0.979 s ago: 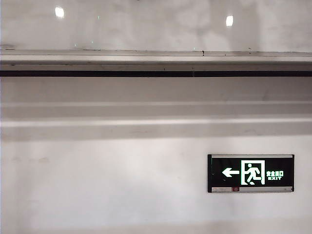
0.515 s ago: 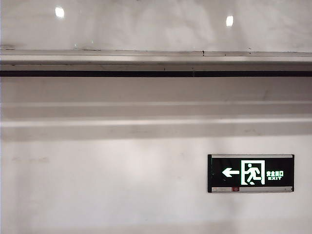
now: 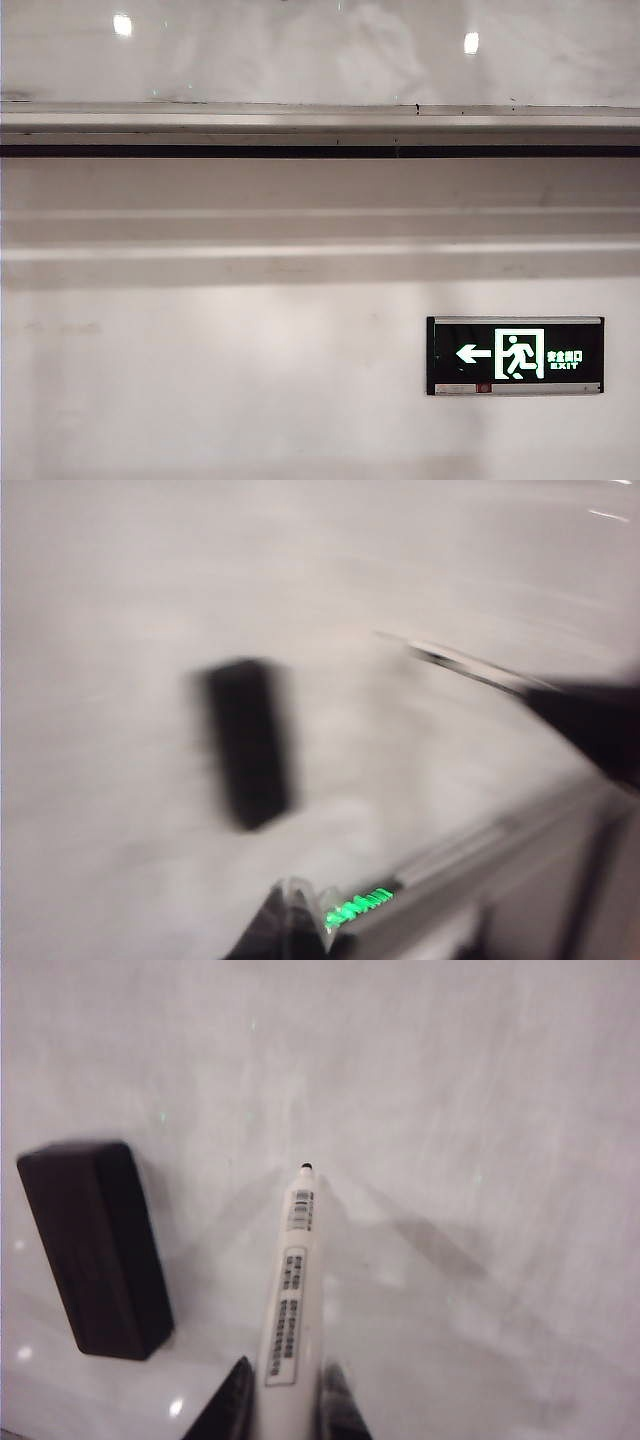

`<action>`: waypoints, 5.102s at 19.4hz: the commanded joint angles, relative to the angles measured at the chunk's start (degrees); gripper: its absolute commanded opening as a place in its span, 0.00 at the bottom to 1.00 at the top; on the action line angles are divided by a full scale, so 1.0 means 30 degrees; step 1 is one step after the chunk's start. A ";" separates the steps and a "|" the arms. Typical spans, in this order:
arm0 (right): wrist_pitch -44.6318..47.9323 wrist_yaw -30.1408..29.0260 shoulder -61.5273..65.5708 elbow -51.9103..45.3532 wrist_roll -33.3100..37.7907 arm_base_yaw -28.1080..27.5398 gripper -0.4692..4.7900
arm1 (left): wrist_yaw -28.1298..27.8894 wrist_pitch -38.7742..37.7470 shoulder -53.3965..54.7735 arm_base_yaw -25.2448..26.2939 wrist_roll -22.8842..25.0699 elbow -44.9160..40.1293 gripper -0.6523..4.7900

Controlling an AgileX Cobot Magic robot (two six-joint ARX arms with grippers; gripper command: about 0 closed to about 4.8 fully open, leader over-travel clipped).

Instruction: Take a marker from the whiteboard tray, write "Hi!" on the whiteboard, and then put the marker back vertically into the whiteboard tray.

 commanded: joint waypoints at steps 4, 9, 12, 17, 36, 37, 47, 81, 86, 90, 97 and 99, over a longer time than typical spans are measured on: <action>0.1282 0.0102 0.0634 0.0117 0.0066 0.0007 0.09 | -0.0801 0.0058 -0.0066 -0.0007 -0.0474 0.0087 0.11; 0.1588 0.0124 0.1297 0.0117 0.0066 0.0007 0.09 | 0.0656 0.0044 -0.0109 -0.0007 -0.0481 0.0087 0.11; 0.1734 0.0597 0.1457 0.0117 0.0051 0.0007 0.09 | 0.0714 0.0058 -0.0109 -0.0007 -0.0474 0.0095 0.11; 0.1209 0.0605 0.1472 0.0117 0.0022 0.0000 0.09 | 0.0714 0.0117 -0.0109 -0.0007 -0.0474 0.0087 0.11; -0.1858 0.0459 0.0444 0.0124 0.0051 0.0007 0.09 | 0.0816 0.0087 -0.0117 -0.0007 -0.0474 0.0087 0.11; -0.1515 0.0423 0.0335 0.0124 0.0015 0.0000 0.09 | 0.0874 0.0087 -0.0109 -0.0007 -0.0481 0.0087 0.11; -0.0583 -0.0736 0.0831 0.0109 -0.1078 -0.0051 0.09 | 0.3869 -0.0131 -0.0109 -0.0007 -0.0328 0.0087 0.11; 0.0175 0.2696 -0.0612 0.0124 -0.2404 -0.0168 0.09 | 0.3869 -0.0313 -0.0138 -0.0007 -0.0335 0.0087 0.11; 0.0678 0.0015 -0.0182 0.0109 -0.3147 -0.1260 0.09 | 0.3869 -0.0321 -0.0146 -0.0007 -0.0342 0.0087 0.11; 0.0189 0.0095 0.0284 0.0109 -0.3147 -0.1304 0.09 | 0.3869 -0.0342 -0.0153 -0.0007 -0.0342 0.0087 0.11; 0.0590 0.0590 0.0801 0.0109 -0.3162 -0.1326 0.09 | 0.3869 -0.0386 -0.0153 -0.0007 -0.0342 0.0087 0.11; 0.0750 0.0678 0.0896 0.0109 -0.3162 -0.1326 0.09 | 0.3869 -0.0386 -0.0153 -0.0007 -0.0342 0.0087 0.11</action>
